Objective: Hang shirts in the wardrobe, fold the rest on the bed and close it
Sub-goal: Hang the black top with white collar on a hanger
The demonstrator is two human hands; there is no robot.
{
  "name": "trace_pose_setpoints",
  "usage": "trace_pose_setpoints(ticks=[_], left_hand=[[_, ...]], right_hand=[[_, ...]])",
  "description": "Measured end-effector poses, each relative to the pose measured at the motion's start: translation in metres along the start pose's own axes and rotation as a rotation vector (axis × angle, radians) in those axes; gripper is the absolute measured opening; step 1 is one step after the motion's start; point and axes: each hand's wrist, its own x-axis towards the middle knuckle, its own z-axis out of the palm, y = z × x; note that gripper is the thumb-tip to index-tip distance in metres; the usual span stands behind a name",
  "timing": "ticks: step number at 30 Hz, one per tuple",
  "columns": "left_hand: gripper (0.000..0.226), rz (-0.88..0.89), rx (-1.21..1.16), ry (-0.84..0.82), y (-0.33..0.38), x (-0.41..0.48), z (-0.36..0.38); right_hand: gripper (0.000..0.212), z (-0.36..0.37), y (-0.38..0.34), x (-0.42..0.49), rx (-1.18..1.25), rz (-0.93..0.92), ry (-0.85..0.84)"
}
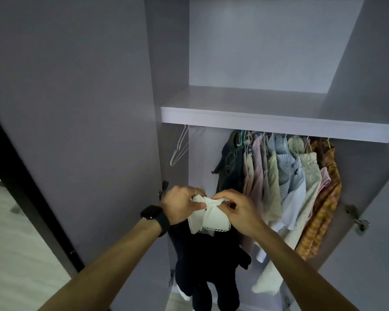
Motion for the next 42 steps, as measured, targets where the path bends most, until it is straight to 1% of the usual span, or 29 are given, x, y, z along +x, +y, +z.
trace_pose_setpoints(ticks=[2, 4, 8, 10, 14, 18, 21, 24, 26, 28, 30, 33, 34, 36, 38, 40, 42], left_hand=[[0.027, -0.069, 0.000, 0.076, -0.008, 0.002, 0.003], [0.031, -0.117, 0.033, 0.075, -0.014, 0.003, 0.007], [0.041, -0.141, 0.364, 0.159, -0.022, 0.013, 0.007], [0.045, -0.175, 0.493, 0.181, -0.025, 0.020, 0.004], [0.046, -0.294, 0.672, 0.198, -0.034, 0.038, 0.002], [0.050, -0.352, 0.981, 0.136, -0.046, 0.044, -0.010], [0.055, -0.390, 1.109, 0.135, -0.071, 0.055, -0.023], [0.051, -0.343, 1.179, 0.107, -0.090, 0.059, -0.020], [0.049, -0.310, 1.285, 0.061, -0.104, 0.061, -0.013], [0.053, -0.273, 1.396, 0.058, -0.115, 0.062, -0.009], [0.052, -0.230, 1.475, 0.076, -0.123, 0.064, -0.008], [0.054, -0.196, 1.559, 0.100, -0.132, 0.064, -0.007], [0.055, -0.186, 1.586, 0.117, -0.133, 0.064, -0.006], [0.057, -0.178, 1.614, 0.149, -0.132, 0.066, -0.008], [0.056, -0.167, 1.615, 0.174, -0.131, 0.067, -0.008], [0.055, -0.160, 1.603, 0.194, -0.131, 0.066, -0.008], [0.055, -0.155, 1.599, 0.199, -0.130, 0.066, -0.007]], right_hand=[[0.030, 0.003, 0.006, 0.005, 0.042, 0.038, 0.042], [0.031, 0.005, 0.013, 0.012, 0.072, 0.069, 0.029], [0.031, 0.005, 0.034, 0.036, 0.021, 0.110, -0.080], [0.035, 0.005, 0.045, 0.052, -0.013, 0.112, -0.142], [0.038, 0.006, 0.071, 0.096, -0.071, 0.024, -0.249], [0.032, 0.019, 0.088, 0.138, -0.116, 0.063, -0.203], [0.035, 0.046, 0.098, 0.184, -0.083, 0.156, -0.190], [0.039, 0.083, 0.105, 0.224, -0.087, 0.225, -0.174], [0.039, 0.109, 0.111, 0.250, -0.102, 0.260, -0.145], [0.032, 0.135, 0.121, 0.275, -0.109, 0.291, -0.101], [0.027, 0.155, 0.133, 0.296, -0.060, 0.337, -0.044], [0.039, 0.177, 0.150, 0.313, 0.047, 0.387, 0.020], [0.037, 0.181, 0.155, 0.316, 0.053, 0.392, 0.038], [0.024, 0.182, 0.159, 0.319, 0.081, 0.396, 0.058], [0.016, 0.183, 0.162, 0.320, 0.185, 0.403, 0.048], [0.031, 0.187, 0.160, 0.319, 0.337, 0.427, 0.073], [0.039, 0.189, 0.151, 0.319, 0.394, 0.455, 0.151]])
